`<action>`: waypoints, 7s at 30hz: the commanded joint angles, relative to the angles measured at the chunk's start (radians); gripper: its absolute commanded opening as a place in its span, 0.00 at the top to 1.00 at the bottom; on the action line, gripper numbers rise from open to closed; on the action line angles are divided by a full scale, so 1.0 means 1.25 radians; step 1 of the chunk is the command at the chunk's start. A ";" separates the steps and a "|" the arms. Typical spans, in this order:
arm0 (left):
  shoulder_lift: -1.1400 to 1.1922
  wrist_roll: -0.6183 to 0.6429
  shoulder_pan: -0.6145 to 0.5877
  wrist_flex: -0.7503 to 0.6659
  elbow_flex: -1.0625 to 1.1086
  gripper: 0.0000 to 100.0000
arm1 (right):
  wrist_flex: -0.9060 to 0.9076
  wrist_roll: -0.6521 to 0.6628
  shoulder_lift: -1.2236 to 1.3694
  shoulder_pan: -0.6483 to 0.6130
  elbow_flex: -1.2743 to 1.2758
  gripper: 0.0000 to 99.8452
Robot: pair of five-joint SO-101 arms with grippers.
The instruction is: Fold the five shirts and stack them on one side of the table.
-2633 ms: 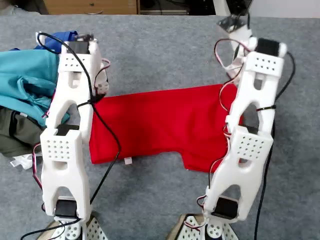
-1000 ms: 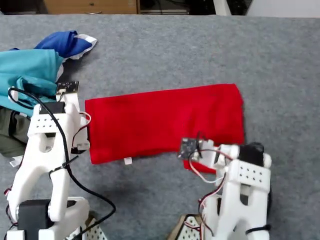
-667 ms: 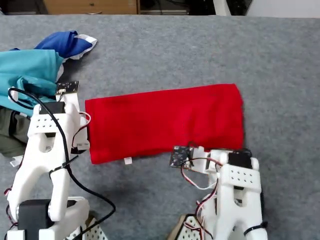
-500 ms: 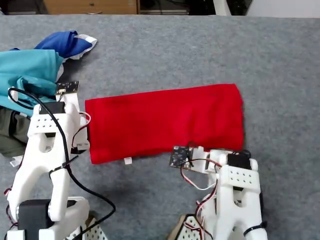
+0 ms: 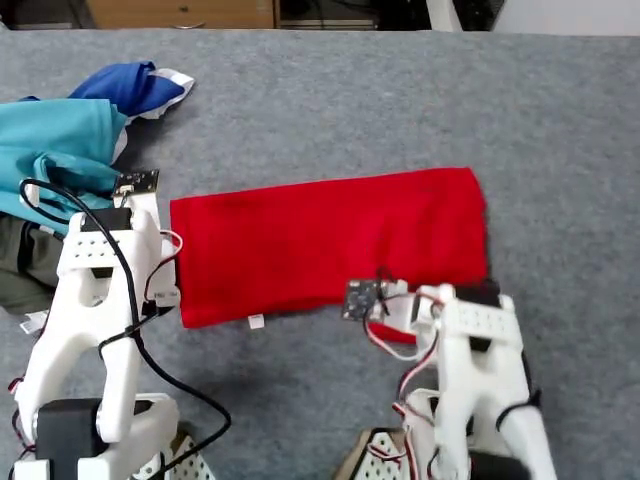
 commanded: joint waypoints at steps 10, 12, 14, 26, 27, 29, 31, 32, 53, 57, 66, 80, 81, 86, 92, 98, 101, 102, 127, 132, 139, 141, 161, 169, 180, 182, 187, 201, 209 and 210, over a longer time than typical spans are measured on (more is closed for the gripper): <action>-0.033 -0.002 -0.006 -0.006 -0.001 0.98 | 0.014 0.004 0.087 -0.001 -0.051 0.98; -0.033 -0.004 -0.006 -0.006 -0.001 0.98 | 0.014 0.004 0.087 -0.001 -0.056 1.00; -0.033 -0.005 -0.006 -0.006 -0.001 0.98 | 0.014 0.004 0.087 0.001 -0.072 1.00; -0.034 -0.005 -0.006 -0.005 -0.001 0.98 | 0.172 0.004 0.093 -0.007 -0.369 1.00; -0.034 -0.005 -0.006 -0.005 -0.001 0.98 | 0.176 0.004 0.093 -0.013 -0.391 1.00; -0.034 -0.005 -0.006 -0.005 -0.001 0.98 | 0.178 0.004 0.094 -0.031 -0.419 1.00; -0.034 -0.005 -0.006 -0.005 -0.001 0.98 | 0.173 0.004 0.094 -0.061 -0.435 1.00; -0.034 -0.005 -0.006 -0.005 -0.001 0.98 | 0.171 0.004 0.094 -0.074 -0.445 1.00; -0.034 -0.032 -0.006 -0.005 -0.001 0.98 | -0.122 0.004 0.249 -0.114 -0.495 0.98; -0.034 -0.033 -0.006 -0.005 -0.001 0.98 | -0.142 -0.017 0.247 -0.114 -0.497 0.85; -0.033 -0.033 -0.002 -0.005 -0.001 0.98 | -0.194 -0.077 0.215 -0.110 -0.487 0.77; -0.025 0.028 0.000 0.032 -0.126 0.85 | -0.056 -0.406 -0.075 0.019 -0.406 0.99; -0.025 0.045 0.001 0.032 -0.137 0.83 | -0.060 -0.443 -0.067 0.036 -0.392 0.99; 0.021 0.098 0.006 -0.004 -0.153 0.78 | -0.144 -0.709 0.036 0.102 -0.369 0.99; 0.218 0.114 0.011 -0.038 -0.220 0.78 | -0.264 -0.857 0.143 0.176 -0.370 0.99; 0.339 0.109 0.010 -0.039 -0.315 0.78 | -0.266 -0.845 0.147 0.184 -0.347 0.99; 0.342 0.114 0.012 -0.039 -0.334 0.78 | -0.271 -0.836 0.149 0.184 -0.346 0.99; 0.342 0.114 0.012 -0.039 -0.336 0.78 | -0.277 -0.835 0.149 0.184 -0.343 0.99; 0.368 0.152 0.043 -0.301 -0.137 0.96 | -0.320 -0.841 0.144 0.185 -0.306 0.99; 0.409 0.120 0.044 -0.273 -0.179 0.98 | -0.322 -0.849 0.143 0.228 -0.315 0.99; 0.411 0.048 -0.039 -0.098 -0.350 0.98 | -0.410 -0.976 0.149 0.373 -0.344 0.99; 0.411 0.015 -0.055 -0.043 -0.416 0.98 | -0.458 -0.978 0.150 0.404 -0.337 0.99; 0.419 0.119 0.335 0.227 -0.848 0.98 | -0.694 -0.977 0.150 0.451 -0.233 0.99; 0.538 0.198 0.482 0.226 -1.014 0.98 | -0.694 -0.977 0.150 0.450 -0.231 0.99; 0.893 0.227 0.590 0.232 -1.516 0.98 | -0.694 -0.977 0.215 0.451 -0.266 0.99; 0.942 0.227 0.603 0.232 -1.592 0.98 | -0.694 -0.977 0.217 0.451 -0.267 0.99; 1.027 0.228 0.625 0.218 -1.716 0.98 | -0.694 -0.977 0.220 0.450 -0.268 0.99; 1.055 0.228 0.686 0.113 -1.749 0.98 | -0.694 -0.976 0.222 0.444 -0.268 0.99; 1.057 0.228 0.721 0.038 -1.707 0.98 | -0.695 -0.972 0.222 0.435 -0.268 0.99; 1.057 0.228 0.723 0.032 -1.695 0.98 | -0.695 -0.972 0.222 0.433 -0.267 0.99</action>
